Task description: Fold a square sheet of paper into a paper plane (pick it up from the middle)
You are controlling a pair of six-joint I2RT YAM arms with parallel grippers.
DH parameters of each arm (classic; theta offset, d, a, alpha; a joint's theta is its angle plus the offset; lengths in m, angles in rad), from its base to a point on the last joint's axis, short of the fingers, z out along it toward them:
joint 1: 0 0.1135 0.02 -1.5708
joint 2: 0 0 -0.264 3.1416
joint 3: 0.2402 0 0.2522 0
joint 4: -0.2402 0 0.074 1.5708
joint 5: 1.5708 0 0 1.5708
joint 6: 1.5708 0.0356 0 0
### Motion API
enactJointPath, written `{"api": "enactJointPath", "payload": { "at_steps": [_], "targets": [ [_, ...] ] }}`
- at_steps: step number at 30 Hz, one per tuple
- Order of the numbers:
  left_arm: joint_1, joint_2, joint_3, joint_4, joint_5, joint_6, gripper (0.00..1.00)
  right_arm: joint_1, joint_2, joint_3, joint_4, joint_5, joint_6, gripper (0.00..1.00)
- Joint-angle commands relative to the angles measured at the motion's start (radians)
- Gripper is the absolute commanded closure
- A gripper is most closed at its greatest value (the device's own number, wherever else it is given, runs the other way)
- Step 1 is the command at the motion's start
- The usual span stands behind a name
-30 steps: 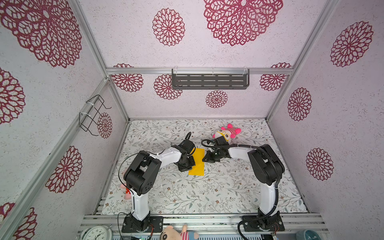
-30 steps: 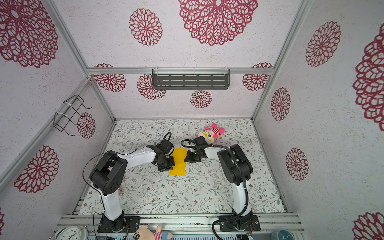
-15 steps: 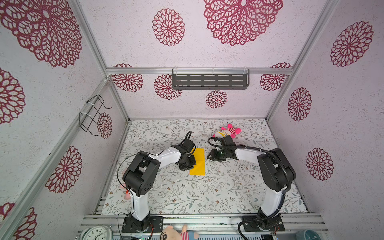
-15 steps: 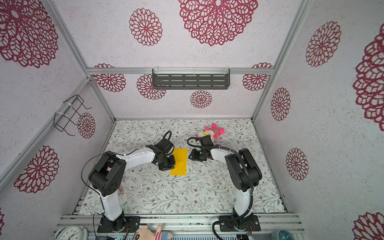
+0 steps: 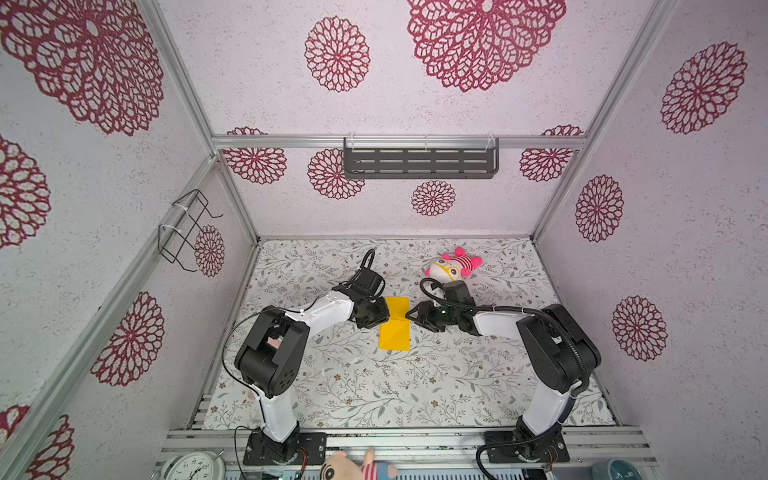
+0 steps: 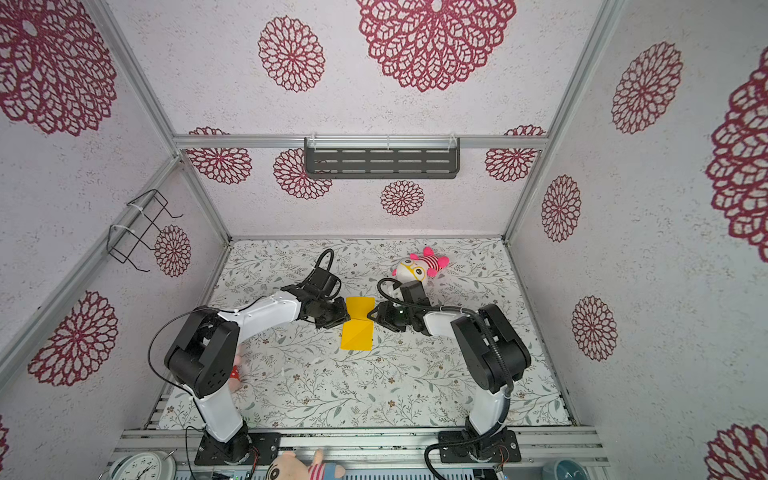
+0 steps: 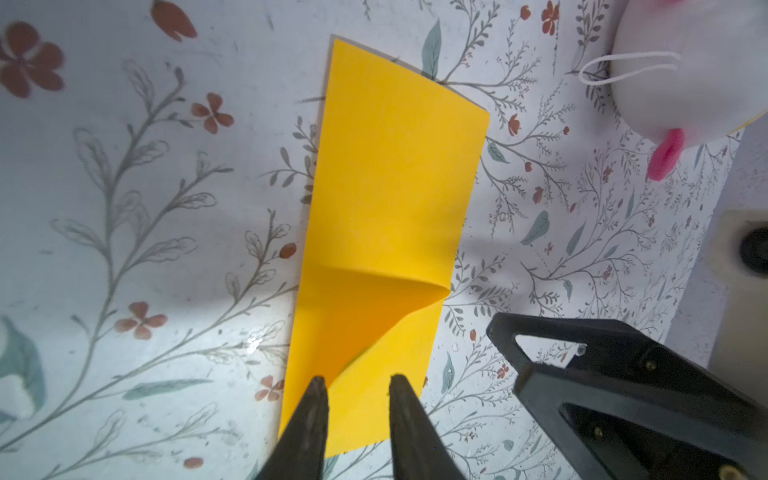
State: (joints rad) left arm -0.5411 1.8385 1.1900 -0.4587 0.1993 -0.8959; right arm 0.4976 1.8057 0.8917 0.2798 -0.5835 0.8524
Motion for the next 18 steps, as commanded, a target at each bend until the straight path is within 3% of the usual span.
{"api": "enactJointPath", "payload": {
  "at_steps": [1, 18],
  "targets": [
    [0.004, 0.023, -0.012, 0.004, -0.038, 0.012, 0.70, 0.015, 0.021, 0.003, 0.081, -0.030, 0.093, 0.49],
    [0.030, 0.049, -0.068, 0.037, -0.031, -0.012, 0.71, 0.045, 0.090, -0.001, 0.141, -0.042, 0.190, 0.49]
  ]
}}
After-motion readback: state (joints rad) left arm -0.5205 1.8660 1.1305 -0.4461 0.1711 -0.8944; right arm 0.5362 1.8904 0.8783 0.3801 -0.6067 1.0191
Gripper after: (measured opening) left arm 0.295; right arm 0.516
